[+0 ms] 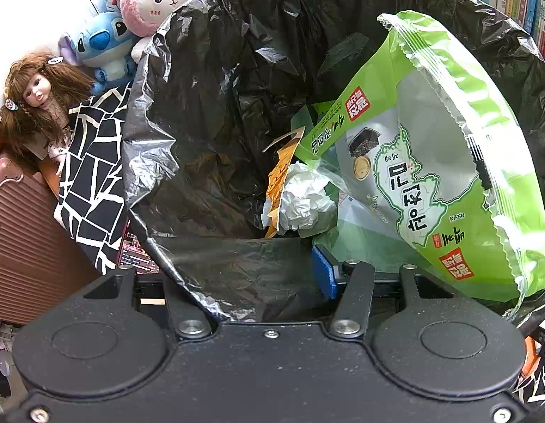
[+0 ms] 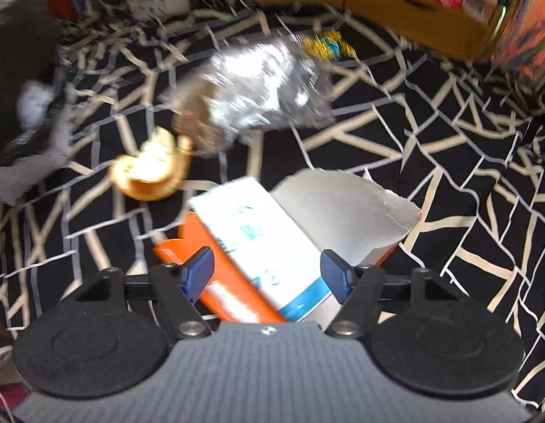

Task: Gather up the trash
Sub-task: 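Close the right tool on the white-blue packet, then carry the white-blue packet over the bag and open the right tool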

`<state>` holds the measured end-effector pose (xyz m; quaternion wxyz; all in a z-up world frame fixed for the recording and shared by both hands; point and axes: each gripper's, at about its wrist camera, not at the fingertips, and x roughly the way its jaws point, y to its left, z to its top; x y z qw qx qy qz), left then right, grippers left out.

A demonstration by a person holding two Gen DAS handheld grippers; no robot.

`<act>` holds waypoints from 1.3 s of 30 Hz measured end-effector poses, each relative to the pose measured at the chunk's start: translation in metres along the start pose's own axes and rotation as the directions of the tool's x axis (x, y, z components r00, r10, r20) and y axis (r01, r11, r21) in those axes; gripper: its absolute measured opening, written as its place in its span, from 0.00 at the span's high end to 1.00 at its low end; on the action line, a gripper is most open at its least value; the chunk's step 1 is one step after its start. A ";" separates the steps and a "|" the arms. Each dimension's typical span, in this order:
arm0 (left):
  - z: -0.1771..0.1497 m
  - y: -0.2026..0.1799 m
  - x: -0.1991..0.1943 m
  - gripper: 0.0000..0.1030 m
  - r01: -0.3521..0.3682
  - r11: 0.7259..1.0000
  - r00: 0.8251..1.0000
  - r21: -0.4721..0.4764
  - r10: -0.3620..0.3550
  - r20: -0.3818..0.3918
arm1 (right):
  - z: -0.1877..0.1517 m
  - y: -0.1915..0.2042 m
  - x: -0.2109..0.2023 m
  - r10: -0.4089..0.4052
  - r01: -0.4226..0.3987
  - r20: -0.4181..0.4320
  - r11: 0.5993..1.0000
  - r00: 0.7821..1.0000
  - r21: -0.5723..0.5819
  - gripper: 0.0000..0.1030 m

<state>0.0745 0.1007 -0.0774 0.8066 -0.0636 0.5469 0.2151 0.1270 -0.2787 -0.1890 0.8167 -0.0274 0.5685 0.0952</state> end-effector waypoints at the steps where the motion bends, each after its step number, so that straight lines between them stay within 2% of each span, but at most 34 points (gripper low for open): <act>1: 0.000 0.000 0.000 0.50 -0.001 1.000 1.000 0.001 0.001 0.001 | 0.002 -0.004 0.009 0.000 0.000 -0.020 1.000 1.000 0.008 0.21; 4: 0.000 -0.001 0.000 0.50 -0.004 1.000 1.000 0.002 0.004 0.003 | 0.004 -0.012 0.028 0.047 -0.044 -0.072 0.998 0.996 0.048 0.12; 6: 0.000 -0.002 0.000 0.50 -0.006 1.000 1.000 0.003 0.006 0.005 | 0.003 -0.013 0.033 0.077 -0.073 -0.071 0.995 0.994 0.062 0.06; 11: -0.002 -0.003 -0.001 0.50 -0.009 1.000 1.000 0.003 0.009 0.009 | -0.003 0.000 0.034 0.051 -0.051 -0.070 0.999 0.996 0.006 0.08; 14: -0.002 -0.003 -0.002 0.50 -0.008 1.000 1.000 0.001 0.008 0.009 | -0.003 0.000 0.024 0.078 -0.076 -0.049 0.997 0.996 0.027 0.28; 16: -0.002 -0.003 -0.002 0.50 -0.007 1.000 1.000 0.001 0.007 0.009 | -0.002 -0.002 0.016 0.084 -0.082 -0.030 0.996 0.996 0.043 0.50; 23: -0.002 -0.002 -0.003 0.50 -0.004 1.000 1.000 -0.001 0.004 0.011 | -0.005 0.000 -0.007 0.036 -0.039 0.042 0.996 0.998 0.084 0.81; 27: -0.002 -0.001 -0.003 0.50 0.000 1.000 1.000 -0.001 0.000 0.014 | -0.007 0.000 -0.022 0.050 -0.061 0.093 0.990 0.994 0.124 0.88; 32: -0.002 0.000 -0.002 0.50 0.004 1.000 1.000 -0.003 -0.004 0.016 | -0.005 0.005 -0.046 0.058 -0.081 0.168 0.988 0.984 0.134 0.91; 39: -0.003 0.002 -0.002 0.47 0.022 1.000 1.000 0.005 -0.022 0.015 | 0.004 0.017 -0.089 0.107 -0.156 0.281 0.975 0.954 0.156 0.93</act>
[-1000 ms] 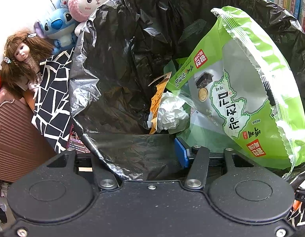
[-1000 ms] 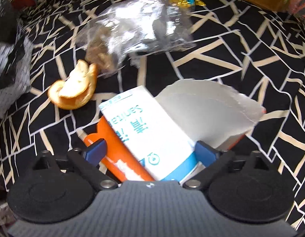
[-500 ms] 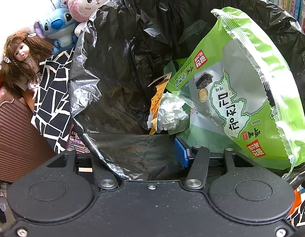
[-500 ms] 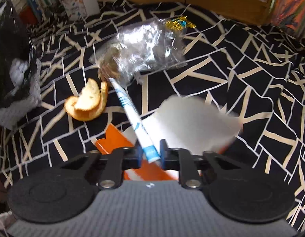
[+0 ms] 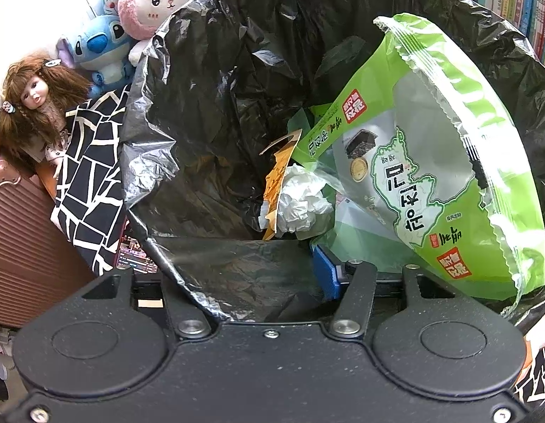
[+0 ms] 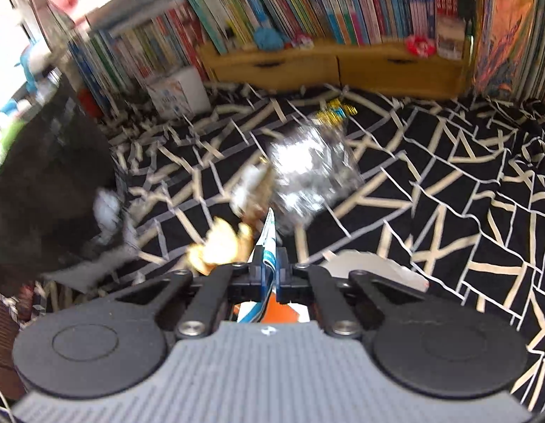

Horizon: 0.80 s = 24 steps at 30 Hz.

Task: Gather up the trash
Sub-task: 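Carry the white-blue packet over the bag and open the right tool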

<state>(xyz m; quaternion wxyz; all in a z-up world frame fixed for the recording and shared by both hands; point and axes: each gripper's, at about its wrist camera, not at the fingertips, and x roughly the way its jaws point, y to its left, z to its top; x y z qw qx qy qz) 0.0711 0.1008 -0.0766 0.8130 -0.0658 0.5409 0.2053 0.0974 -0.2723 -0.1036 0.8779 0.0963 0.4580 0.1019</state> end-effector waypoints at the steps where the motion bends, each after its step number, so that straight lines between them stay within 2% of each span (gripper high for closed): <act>1: 0.000 0.000 0.000 0.46 0.004 1.000 1.000 0.001 -0.004 0.000 | 0.003 0.005 -0.006 0.018 -0.018 0.018 1.000 1.000 0.005 0.93; 7: 0.000 0.003 0.001 0.46 0.015 1.000 1.000 -0.001 -0.015 0.002 | 0.029 0.039 -0.042 0.117 -0.115 0.130 0.993 0.985 -0.026 0.93; 13: -0.001 0.004 0.002 0.46 0.024 1.000 1.000 -0.002 -0.024 -0.001 | 0.059 0.080 -0.070 0.262 -0.246 0.226 0.964 0.938 -0.097 0.93; 19: 0.000 0.003 0.002 0.46 0.023 1.000 1.000 -0.003 -0.023 0.001 | 0.085 0.128 -0.081 0.418 -0.375 0.239 0.904 0.876 -0.207 0.93; 24: 0.000 0.003 0.002 0.46 0.026 1.000 1.000 -0.005 -0.026 0.001 | 0.099 0.168 -0.067 0.482 -0.423 0.215 0.865 0.849 -0.269 0.93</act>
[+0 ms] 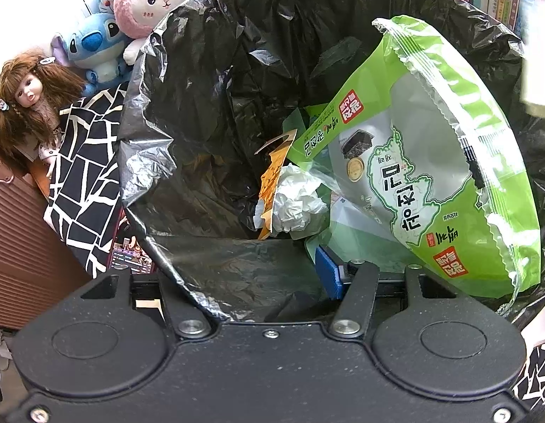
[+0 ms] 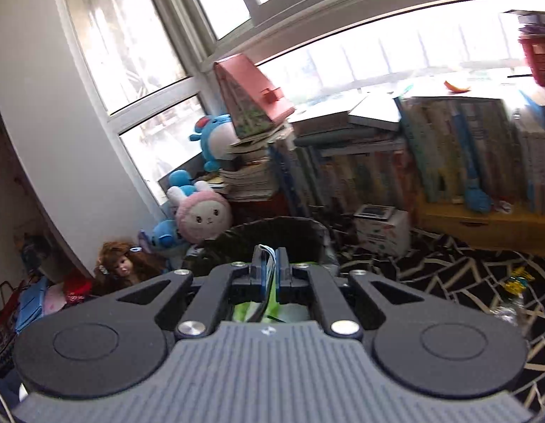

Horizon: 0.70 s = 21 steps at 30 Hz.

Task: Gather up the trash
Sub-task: 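Carry the white-blue packet over the bag and open the right tool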

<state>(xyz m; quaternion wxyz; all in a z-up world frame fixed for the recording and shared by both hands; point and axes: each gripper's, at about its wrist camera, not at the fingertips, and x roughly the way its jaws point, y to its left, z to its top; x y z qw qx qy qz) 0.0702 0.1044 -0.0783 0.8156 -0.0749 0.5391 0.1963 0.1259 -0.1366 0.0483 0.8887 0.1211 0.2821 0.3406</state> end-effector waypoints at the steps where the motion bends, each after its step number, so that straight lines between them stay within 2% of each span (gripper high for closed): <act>1: 0.000 0.000 0.000 0.46 0.001 1.000 1.000 -0.001 -0.001 0.000 | 0.001 0.004 0.008 0.008 -0.008 -0.005 1.000 1.000 -0.009 0.93; 11: 0.000 0.000 0.000 0.45 0.002 1.000 1.000 -0.007 -0.002 0.003 | 0.008 0.018 0.049 0.131 -0.127 -0.049 0.989 0.990 0.072 0.93; 14: 0.000 0.000 0.000 0.45 0.003 1.000 1.000 -0.008 -0.003 0.003 | 0.015 0.021 0.062 0.119 -0.115 -0.058 0.991 0.991 0.075 0.85; 16: 0.001 0.000 0.000 0.45 0.004 1.000 1.000 -0.010 -0.004 0.003 | 0.016 0.020 0.069 0.116 -0.110 -0.072 0.990 0.991 0.086 0.58; 18: 0.000 0.000 0.000 0.45 0.003 1.000 1.000 -0.009 -0.003 0.003 | 0.014 0.019 0.070 0.123 -0.116 -0.074 0.988 0.990 0.098 0.47; 19: 0.001 0.000 0.000 0.45 0.004 1.000 1.000 -0.010 -0.004 0.003 | 0.013 0.018 0.070 0.124 -0.116 -0.075 0.988 0.989 0.098 0.42; 21: 0.000 0.000 0.000 0.45 0.003 1.000 1.000 -0.011 -0.003 0.003 | 0.009 0.016 0.068 0.113 -0.105 -0.081 0.990 0.990 0.092 0.41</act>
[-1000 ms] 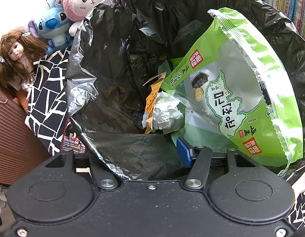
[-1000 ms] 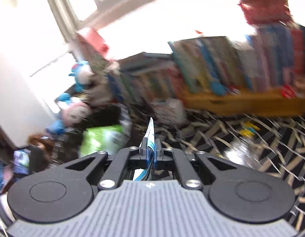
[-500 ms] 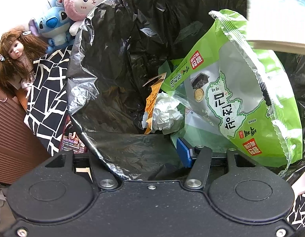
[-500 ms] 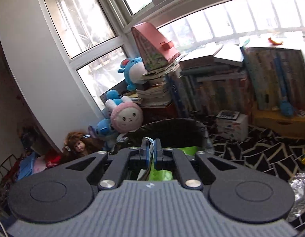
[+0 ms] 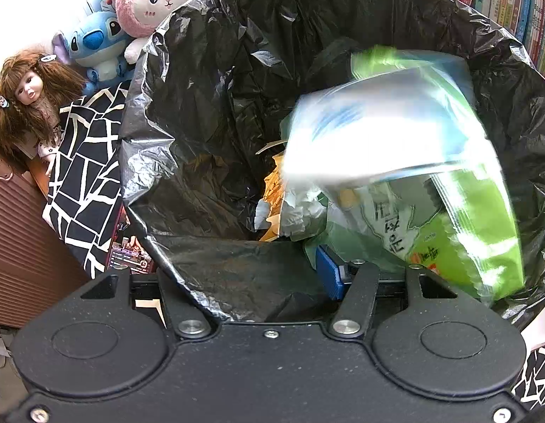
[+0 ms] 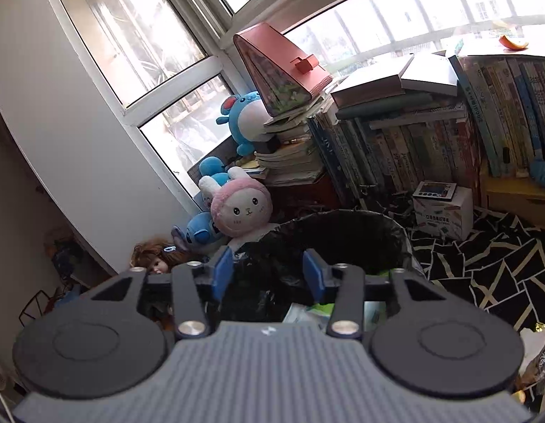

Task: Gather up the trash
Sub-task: 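Carry the white-blue packet over the bag and open the right tool, then move the right tool back to the orange-and-white box on the mat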

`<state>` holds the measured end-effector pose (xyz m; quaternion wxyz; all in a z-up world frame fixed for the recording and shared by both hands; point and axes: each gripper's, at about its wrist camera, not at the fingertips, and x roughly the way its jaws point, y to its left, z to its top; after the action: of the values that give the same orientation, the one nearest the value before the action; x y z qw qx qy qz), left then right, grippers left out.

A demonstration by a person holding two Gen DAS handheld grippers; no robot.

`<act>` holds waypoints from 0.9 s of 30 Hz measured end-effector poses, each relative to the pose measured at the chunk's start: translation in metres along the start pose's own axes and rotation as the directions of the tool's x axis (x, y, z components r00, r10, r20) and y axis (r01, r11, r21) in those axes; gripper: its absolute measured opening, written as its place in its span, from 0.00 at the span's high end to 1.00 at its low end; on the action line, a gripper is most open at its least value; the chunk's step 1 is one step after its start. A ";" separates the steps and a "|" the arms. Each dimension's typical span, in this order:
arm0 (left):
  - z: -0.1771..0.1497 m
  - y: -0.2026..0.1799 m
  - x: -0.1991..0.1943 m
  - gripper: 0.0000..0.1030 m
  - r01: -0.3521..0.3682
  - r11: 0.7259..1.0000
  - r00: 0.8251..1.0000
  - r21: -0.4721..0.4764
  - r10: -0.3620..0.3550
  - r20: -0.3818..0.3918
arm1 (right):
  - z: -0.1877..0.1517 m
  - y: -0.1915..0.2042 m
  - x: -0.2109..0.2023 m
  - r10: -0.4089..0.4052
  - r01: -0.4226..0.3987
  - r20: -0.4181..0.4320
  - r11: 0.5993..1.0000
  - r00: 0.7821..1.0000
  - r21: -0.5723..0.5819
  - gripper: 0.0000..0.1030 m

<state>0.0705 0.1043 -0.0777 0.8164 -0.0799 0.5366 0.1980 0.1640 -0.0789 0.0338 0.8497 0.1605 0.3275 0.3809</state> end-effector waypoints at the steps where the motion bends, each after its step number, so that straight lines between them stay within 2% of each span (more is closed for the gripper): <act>1: 0.000 0.000 0.000 0.45 0.000 1.000 1.000 0.000 0.000 0.000 | -0.001 -0.002 -0.001 -0.008 0.008 -0.004 1.000 1.000 0.000 0.40; 9: -0.001 0.000 0.000 0.45 0.000 1.000 1.000 0.001 0.000 0.001 | -0.007 -0.025 -0.025 -0.096 0.095 0.014 0.995 0.995 0.042 0.26; 14: -0.001 0.000 0.000 0.45 0.001 1.000 1.000 0.002 -0.001 0.000 | -0.011 -0.039 -0.048 -0.190 0.188 0.047 0.981 0.981 0.041 0.19; 20: -0.002 0.000 0.001 0.45 -0.001 1.000 1.000 0.002 0.001 0.001 | -0.022 -0.067 -0.082 -0.317 0.313 0.066 0.948 0.946 0.063 0.15; 27: -0.003 0.001 0.001 0.45 -0.001 1.000 1.000 0.003 0.001 0.001 | -0.051 -0.102 -0.113 -0.468 0.464 0.027 0.881 0.883 0.094 0.15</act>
<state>0.0684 0.1041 -0.0793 0.8166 -0.0783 0.5367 0.1974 0.1289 -0.2296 -0.0082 0.9164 0.1223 0.3515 0.1471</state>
